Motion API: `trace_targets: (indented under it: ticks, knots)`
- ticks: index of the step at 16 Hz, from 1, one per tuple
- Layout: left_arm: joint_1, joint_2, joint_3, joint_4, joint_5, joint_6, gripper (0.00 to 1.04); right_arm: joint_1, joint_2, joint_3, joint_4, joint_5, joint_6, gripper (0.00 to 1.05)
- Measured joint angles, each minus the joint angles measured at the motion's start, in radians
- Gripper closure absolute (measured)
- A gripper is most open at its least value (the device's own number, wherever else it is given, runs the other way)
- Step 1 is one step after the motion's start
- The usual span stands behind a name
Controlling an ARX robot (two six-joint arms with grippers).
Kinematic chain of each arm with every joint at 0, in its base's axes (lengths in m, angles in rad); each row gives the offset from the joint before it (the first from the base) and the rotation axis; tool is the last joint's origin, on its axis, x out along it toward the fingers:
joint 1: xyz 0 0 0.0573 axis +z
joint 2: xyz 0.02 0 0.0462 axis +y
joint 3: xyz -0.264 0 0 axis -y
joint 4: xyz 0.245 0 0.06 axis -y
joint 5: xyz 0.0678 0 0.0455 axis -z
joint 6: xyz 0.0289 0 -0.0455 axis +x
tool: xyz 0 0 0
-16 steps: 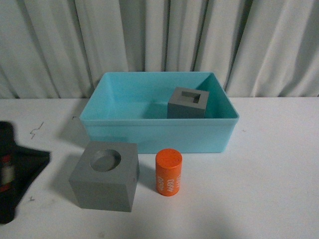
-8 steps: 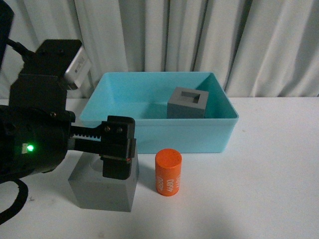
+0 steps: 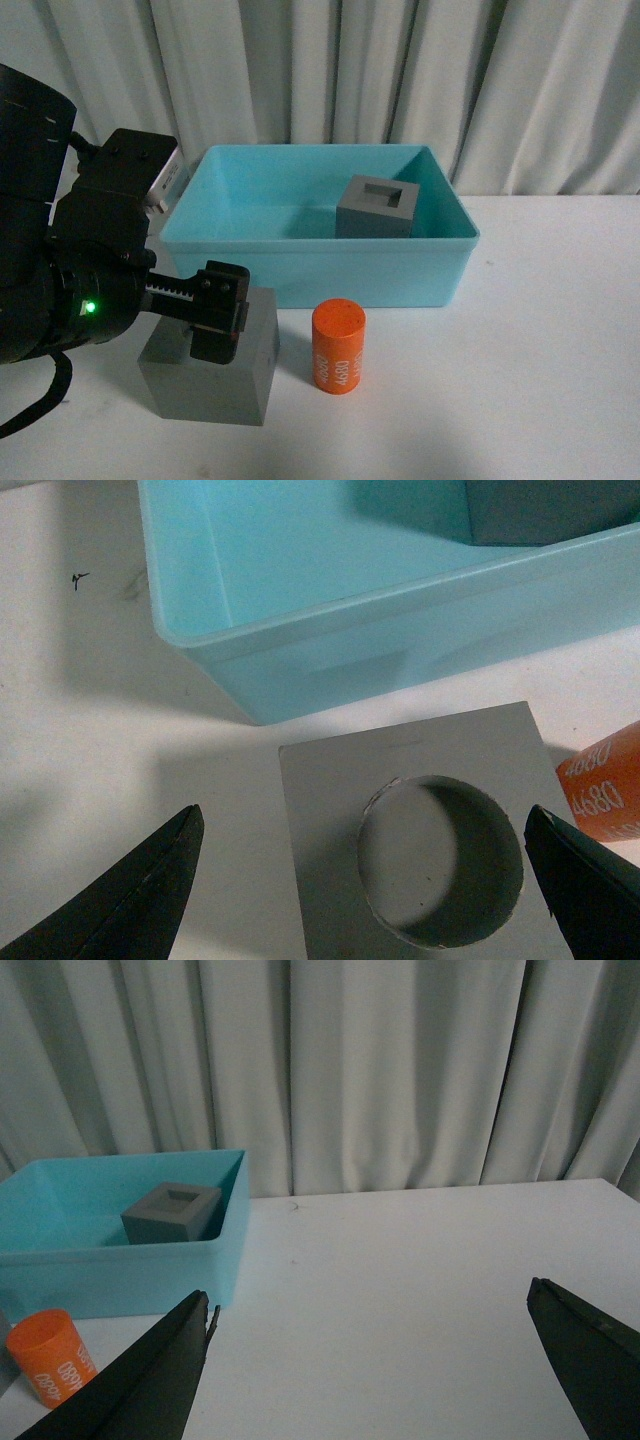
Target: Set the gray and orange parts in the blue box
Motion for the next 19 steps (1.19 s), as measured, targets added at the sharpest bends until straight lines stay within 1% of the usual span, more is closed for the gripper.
trace_targets:
  ticks: [6, 14, 19]
  knots:
    - [0.006, 0.034, 0.000, 0.017, 0.008, 0.022, 0.07, 0.000, 0.000, 0.000, 0.000, 0.000, 0.000, 0.06]
    - [0.051, 0.100, 0.025, 0.038, 0.015, 0.049, 0.07, 0.000, 0.000, 0.000, 0.000, 0.000, 0.000, 0.06]
    - [0.063, 0.118, 0.027, 0.034, 0.028, 0.049, 0.07, 0.000, 0.000, 0.000, 0.000, 0.000, 0.000, 0.06]
